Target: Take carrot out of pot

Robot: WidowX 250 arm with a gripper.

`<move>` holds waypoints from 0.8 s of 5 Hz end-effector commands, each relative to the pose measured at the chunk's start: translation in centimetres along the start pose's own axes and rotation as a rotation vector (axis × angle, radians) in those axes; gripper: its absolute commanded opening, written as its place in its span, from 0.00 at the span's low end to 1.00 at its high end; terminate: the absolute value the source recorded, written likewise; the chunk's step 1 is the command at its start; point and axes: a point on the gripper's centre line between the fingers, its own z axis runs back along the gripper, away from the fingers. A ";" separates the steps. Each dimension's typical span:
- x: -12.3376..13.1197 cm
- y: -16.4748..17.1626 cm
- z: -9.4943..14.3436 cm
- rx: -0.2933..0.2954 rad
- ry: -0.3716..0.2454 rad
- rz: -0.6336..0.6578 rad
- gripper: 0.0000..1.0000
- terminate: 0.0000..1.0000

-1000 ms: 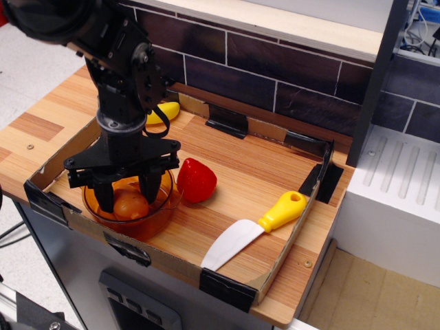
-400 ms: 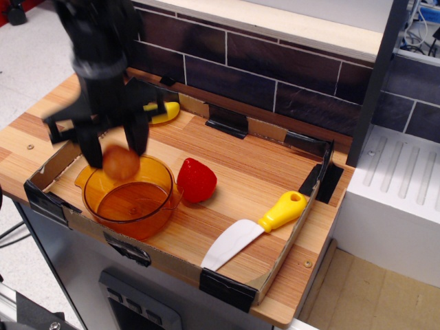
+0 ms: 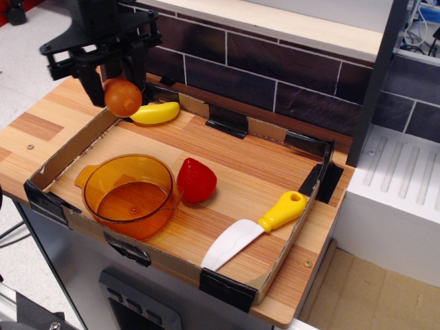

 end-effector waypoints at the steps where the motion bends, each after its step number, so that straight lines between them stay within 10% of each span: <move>1: 3.1 -2.0 -1.9 0.031 -0.077 0.041 0.00 0.00; 4: 3.7 -2.2 -6.8 0.125 -0.140 -0.019 0.00 0.00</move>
